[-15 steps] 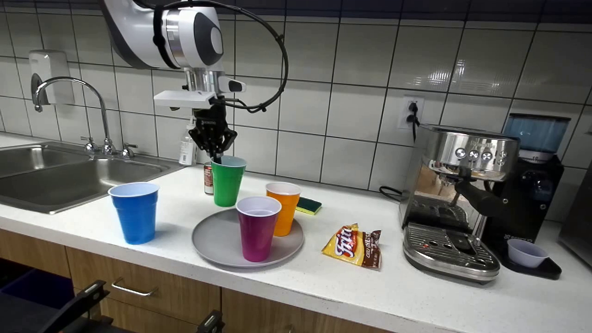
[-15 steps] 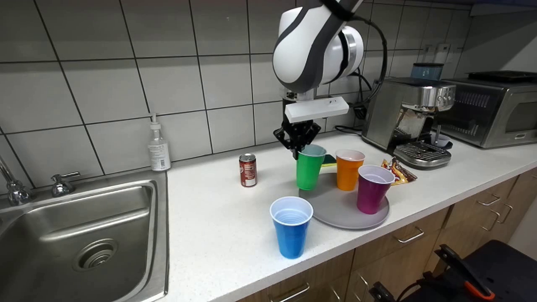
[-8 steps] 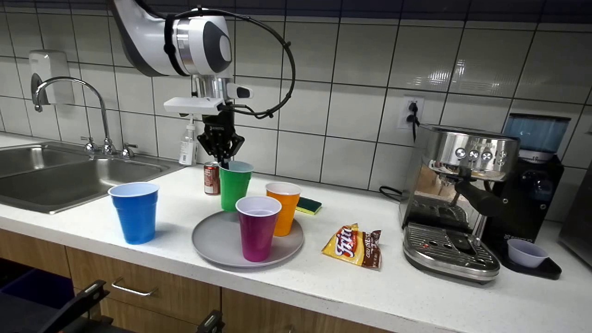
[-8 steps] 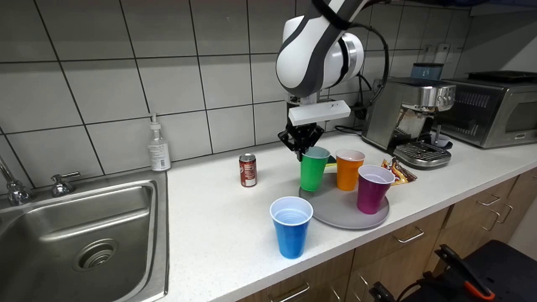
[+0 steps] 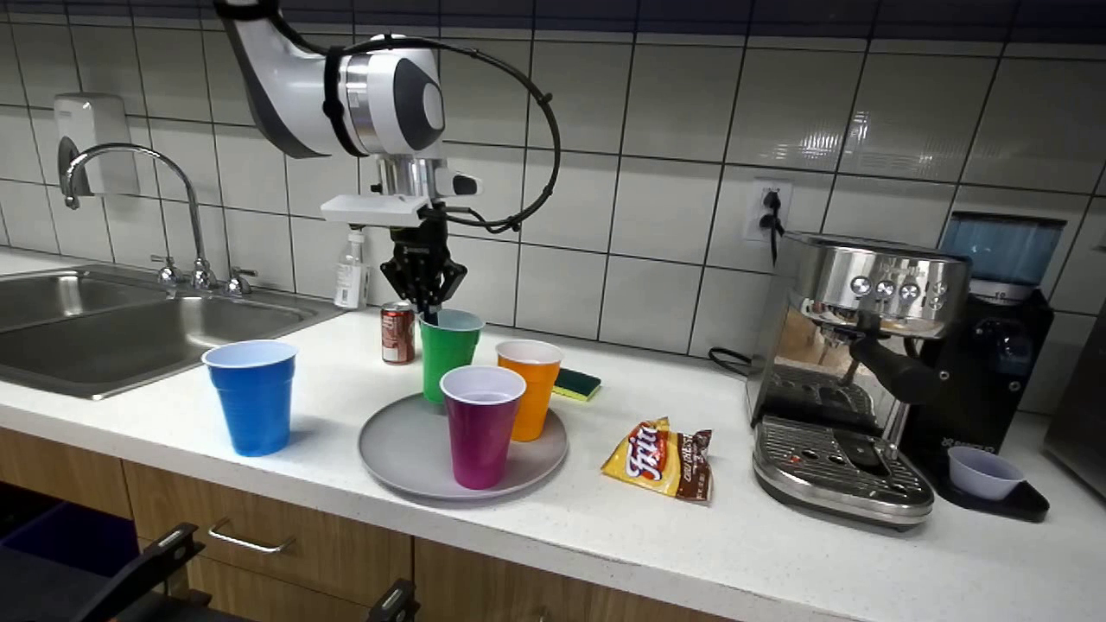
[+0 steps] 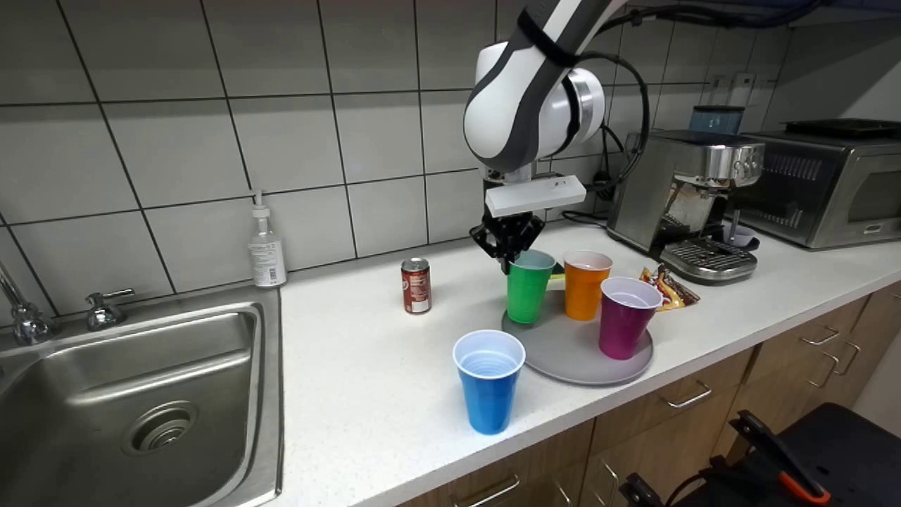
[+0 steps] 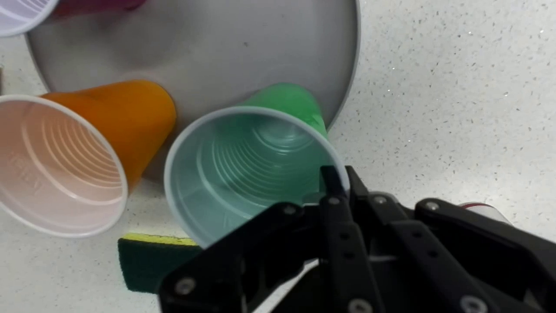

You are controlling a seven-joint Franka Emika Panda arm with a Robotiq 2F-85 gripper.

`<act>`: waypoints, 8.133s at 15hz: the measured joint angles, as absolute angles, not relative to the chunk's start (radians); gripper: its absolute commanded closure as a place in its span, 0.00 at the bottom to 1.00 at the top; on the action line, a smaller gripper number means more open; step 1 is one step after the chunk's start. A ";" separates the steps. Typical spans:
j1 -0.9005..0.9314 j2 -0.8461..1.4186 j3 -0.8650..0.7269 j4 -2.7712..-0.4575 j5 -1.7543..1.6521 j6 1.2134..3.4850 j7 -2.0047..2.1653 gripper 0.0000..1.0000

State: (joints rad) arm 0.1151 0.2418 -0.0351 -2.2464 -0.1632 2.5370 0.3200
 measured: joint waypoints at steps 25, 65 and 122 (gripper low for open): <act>0.115 0.281 -0.066 -2.229 -0.186 2.537 0.320 0.11; 0.198 -0.074 0.187 -2.532 -0.161 2.537 0.331 0.00; 0.252 0.105 0.208 -2.507 -0.084 2.638 0.360 0.99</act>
State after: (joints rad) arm 0.2519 0.1054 0.2084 -2.5074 -0.0845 2.6377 0.3599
